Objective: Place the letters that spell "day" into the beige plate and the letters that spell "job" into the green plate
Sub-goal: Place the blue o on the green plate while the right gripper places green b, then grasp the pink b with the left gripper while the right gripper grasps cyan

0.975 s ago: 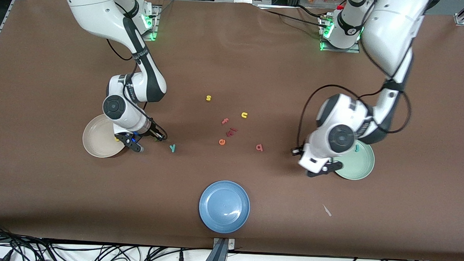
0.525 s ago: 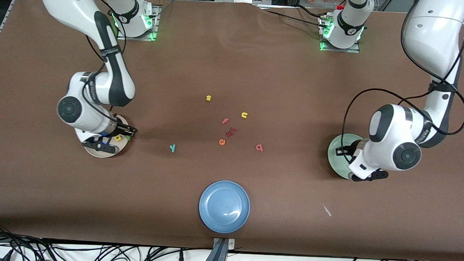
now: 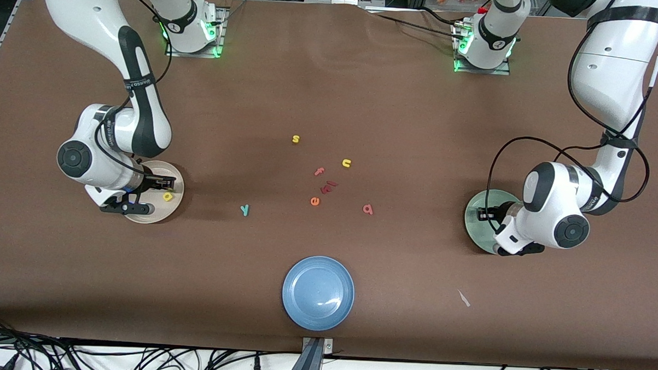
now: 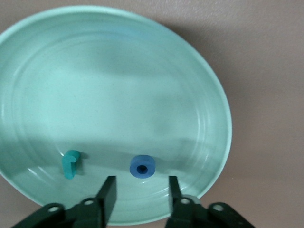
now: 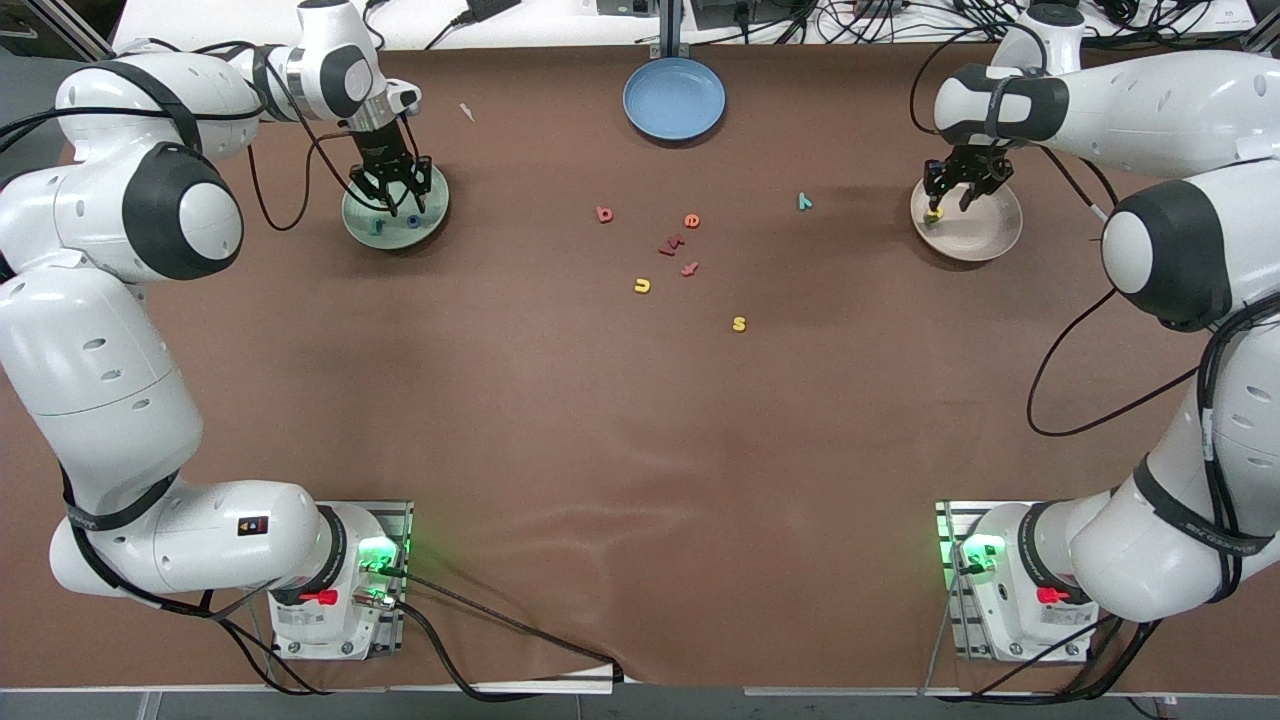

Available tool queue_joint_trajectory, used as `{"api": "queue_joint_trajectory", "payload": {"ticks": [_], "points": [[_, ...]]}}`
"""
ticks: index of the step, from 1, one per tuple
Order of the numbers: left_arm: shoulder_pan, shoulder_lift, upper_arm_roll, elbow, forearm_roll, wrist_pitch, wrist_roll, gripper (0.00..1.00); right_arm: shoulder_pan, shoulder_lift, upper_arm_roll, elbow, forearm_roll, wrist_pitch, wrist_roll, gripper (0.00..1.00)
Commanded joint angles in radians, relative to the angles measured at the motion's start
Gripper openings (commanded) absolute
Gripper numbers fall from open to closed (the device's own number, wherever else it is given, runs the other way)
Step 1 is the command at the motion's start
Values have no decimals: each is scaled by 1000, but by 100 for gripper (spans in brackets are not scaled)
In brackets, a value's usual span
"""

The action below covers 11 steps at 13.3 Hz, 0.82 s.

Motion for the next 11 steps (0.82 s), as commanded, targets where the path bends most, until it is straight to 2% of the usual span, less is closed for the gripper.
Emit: {"api": "queue_joint_trajectory", "payload": {"ticks": [1,3,6,7,9,11], "points": [[-3,-54,-11,6,17,-7,-4,99,10,-13,8,78,4,-127,-7,100],[-14,-95,-77,6,8,-9,-106,99,19,-11,10,122,7,-172,-4,100],[-25,-89,-205,7,0,6,-344,99,63,-2,10,149,19,-170,56,100],[-48,-77,-226,9,-1,37,-411,99,82,9,10,161,21,-163,90,100],[-133,-43,-226,16,-3,184,-569,99,125,48,10,205,27,-158,143,100],[-198,6,-221,24,10,305,-697,97,160,105,10,267,76,-158,200,100]]}}
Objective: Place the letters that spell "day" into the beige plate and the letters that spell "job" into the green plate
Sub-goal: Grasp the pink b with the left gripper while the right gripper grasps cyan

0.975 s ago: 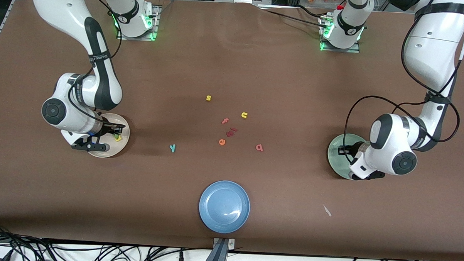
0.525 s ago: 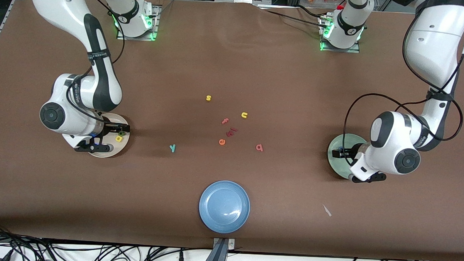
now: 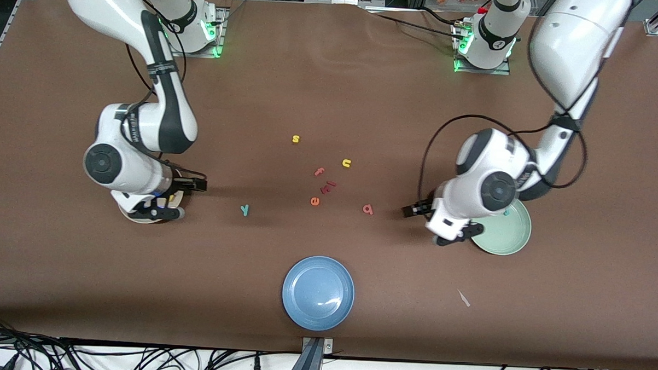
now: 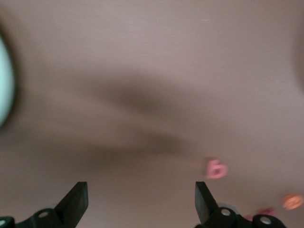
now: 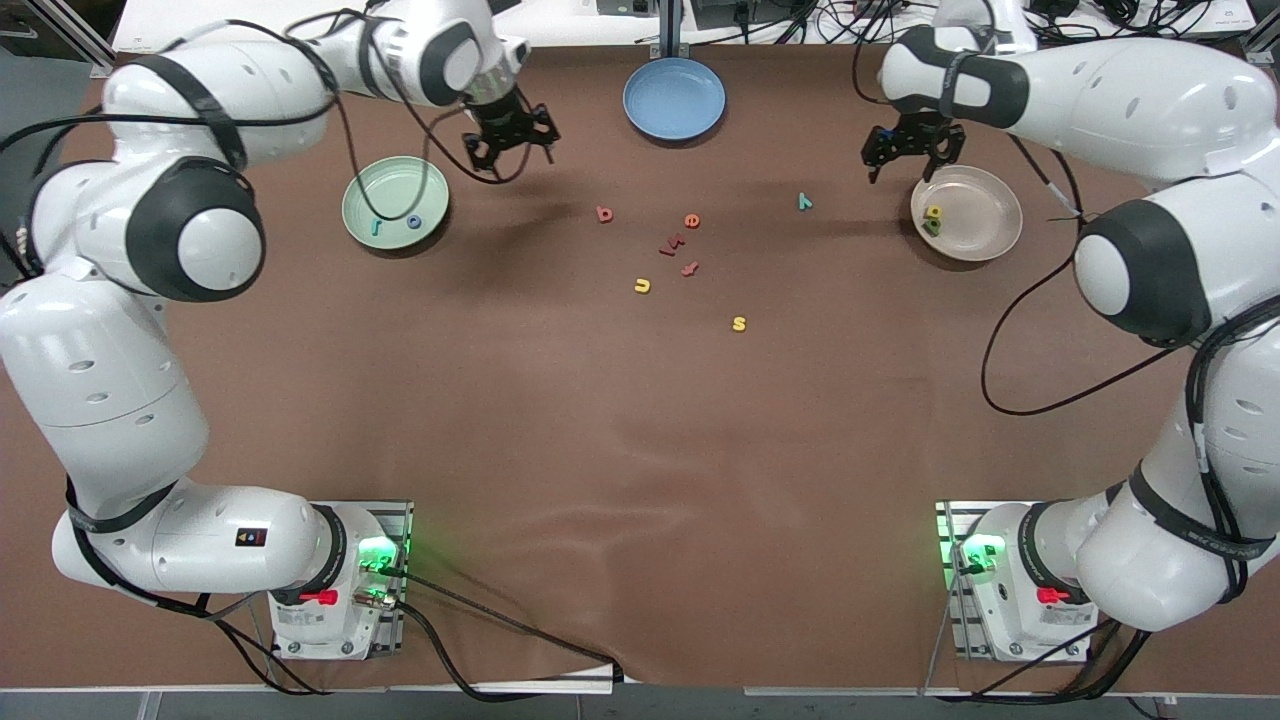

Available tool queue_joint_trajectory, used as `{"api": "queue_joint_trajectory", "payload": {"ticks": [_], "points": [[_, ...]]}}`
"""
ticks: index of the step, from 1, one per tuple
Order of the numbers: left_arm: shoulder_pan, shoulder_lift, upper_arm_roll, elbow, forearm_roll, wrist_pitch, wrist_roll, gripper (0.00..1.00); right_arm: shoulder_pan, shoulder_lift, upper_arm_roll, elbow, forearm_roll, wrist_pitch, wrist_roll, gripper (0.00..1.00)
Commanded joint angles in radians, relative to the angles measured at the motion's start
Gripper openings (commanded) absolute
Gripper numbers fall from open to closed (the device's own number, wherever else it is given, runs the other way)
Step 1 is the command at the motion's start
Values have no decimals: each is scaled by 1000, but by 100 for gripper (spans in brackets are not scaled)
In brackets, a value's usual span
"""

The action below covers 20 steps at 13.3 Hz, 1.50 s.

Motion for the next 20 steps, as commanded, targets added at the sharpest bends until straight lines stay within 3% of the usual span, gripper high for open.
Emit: {"api": "queue_joint_trajectory", "payload": {"ticks": [1,4,6,8,10,14,18,20], "points": [[-75,71,12,22,14,144,-123,96,40,93,-8,101,79,-9,65,100],[-156,146,47,68,14,178,-140,92,63,143,-8,126,151,28,88,100],[-267,183,153,113,12,178,-156,92,83,166,-7,126,153,77,141,100],[-316,192,196,119,11,178,-162,92,103,184,-7,126,153,108,158,100],[-323,192,196,119,9,178,-163,85,120,204,-7,126,153,131,158,99],[-339,194,198,119,14,178,-160,57,140,222,-4,126,161,189,172,98],[-339,194,205,119,15,178,-156,47,148,236,13,118,161,230,172,90],[-339,192,209,120,21,178,-154,33,148,244,15,115,161,240,171,87]]}}
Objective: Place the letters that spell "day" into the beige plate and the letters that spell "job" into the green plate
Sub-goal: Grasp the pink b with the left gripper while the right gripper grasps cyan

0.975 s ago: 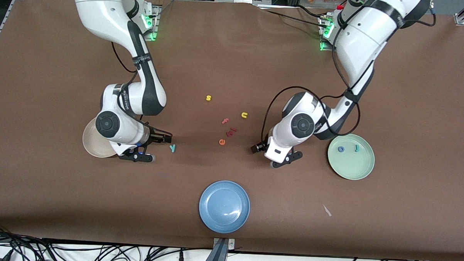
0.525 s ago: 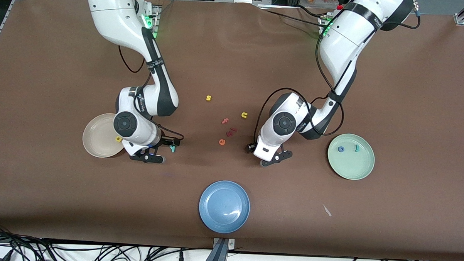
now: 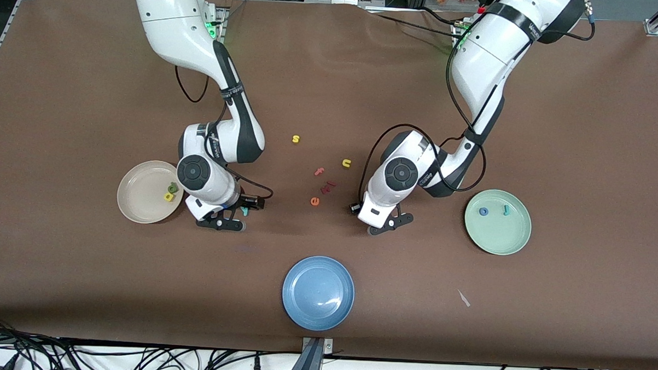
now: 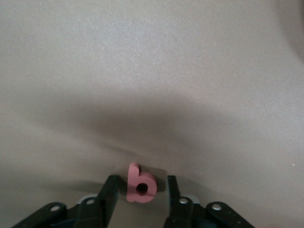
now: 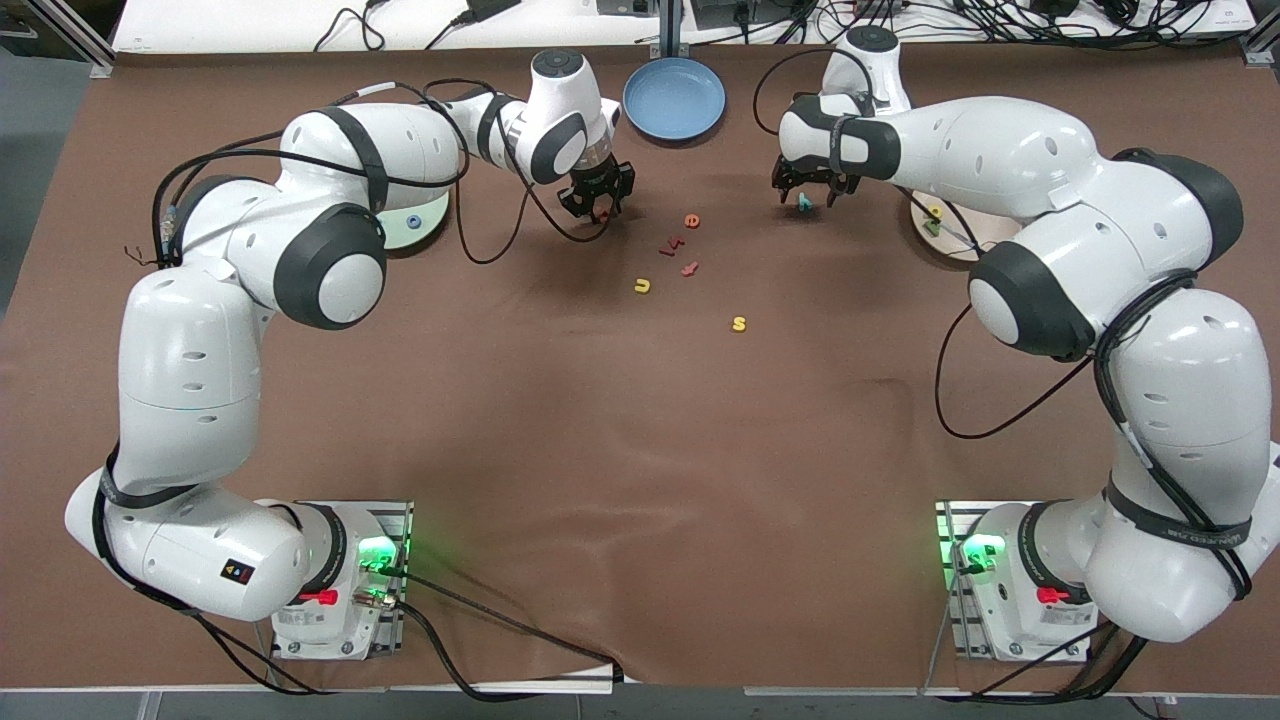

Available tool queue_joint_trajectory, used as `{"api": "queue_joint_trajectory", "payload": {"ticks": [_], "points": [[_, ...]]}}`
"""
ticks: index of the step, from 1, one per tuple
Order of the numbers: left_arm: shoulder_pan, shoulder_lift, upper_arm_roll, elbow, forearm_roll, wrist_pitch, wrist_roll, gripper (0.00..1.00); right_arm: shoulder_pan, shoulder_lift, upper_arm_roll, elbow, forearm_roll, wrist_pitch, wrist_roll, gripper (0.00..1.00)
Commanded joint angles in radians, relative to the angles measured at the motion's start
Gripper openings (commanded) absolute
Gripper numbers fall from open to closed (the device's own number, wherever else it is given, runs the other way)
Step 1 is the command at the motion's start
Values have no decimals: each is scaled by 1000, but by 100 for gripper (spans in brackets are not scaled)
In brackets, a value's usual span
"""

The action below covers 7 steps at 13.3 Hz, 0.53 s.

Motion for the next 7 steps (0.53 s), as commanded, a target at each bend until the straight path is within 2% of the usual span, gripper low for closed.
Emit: {"api": "queue_joint_trajectory", "payload": {"ticks": [1,3,4,7], "points": [[-14,8,17,25,43,-11,-4,30,2,22,-2,17,21,13,-3,84],[-16,8,15,25,73,-11,-7,25,2,25,-2,16,21,13,-9,79],[-14,8,15,25,75,-11,-7,19,1,27,-2,17,21,13,-11,77],[-14,2,15,25,77,-14,-6,12,1,30,-2,17,21,16,-11,63]]}}
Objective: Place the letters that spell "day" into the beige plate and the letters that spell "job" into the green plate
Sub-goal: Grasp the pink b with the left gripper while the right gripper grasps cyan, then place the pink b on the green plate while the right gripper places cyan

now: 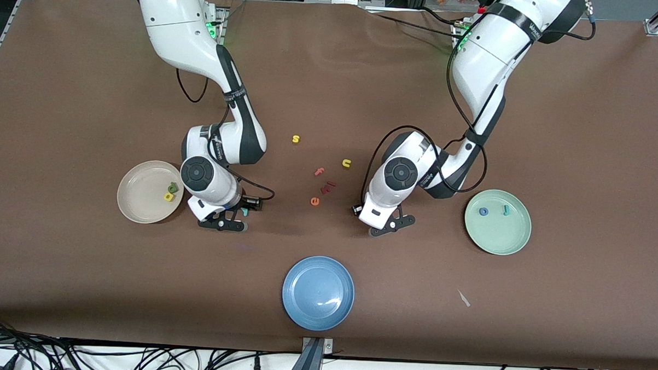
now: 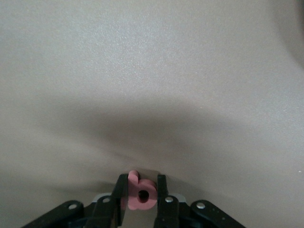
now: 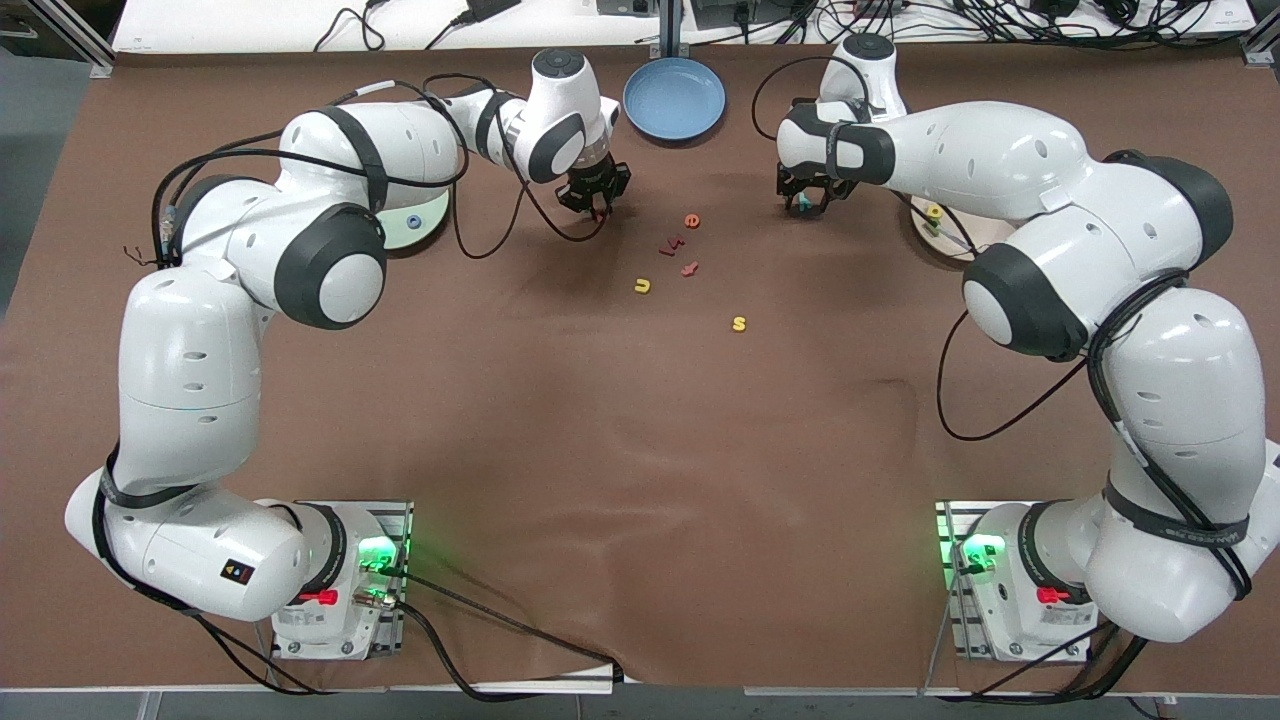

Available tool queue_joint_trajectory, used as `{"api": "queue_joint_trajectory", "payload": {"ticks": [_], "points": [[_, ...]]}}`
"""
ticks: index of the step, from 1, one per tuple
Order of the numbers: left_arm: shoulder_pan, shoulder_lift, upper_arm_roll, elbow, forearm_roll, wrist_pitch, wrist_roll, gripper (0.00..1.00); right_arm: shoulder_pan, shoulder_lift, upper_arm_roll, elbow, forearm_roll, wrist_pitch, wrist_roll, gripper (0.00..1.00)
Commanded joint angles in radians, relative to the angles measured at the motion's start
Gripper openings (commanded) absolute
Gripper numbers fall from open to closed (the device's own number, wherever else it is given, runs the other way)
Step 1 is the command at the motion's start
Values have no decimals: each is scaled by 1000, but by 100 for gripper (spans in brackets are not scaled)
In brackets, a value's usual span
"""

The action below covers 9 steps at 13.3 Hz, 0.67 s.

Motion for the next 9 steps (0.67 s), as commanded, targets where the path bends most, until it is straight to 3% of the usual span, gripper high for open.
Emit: {"api": "queue_joint_trajectory", "payload": {"ticks": [1,4,9], "points": [[-6,-9,11,24,35,-23,-2,12,0,17,-2,17,21,7,-12,58],[45,-111,2,21,32,-137,56,12,0,17,-2,17,21,7,-12,52],[190,-230,-4,7,-16,-389,358,14,0,17,-2,19,21,7,-12,31]]}}
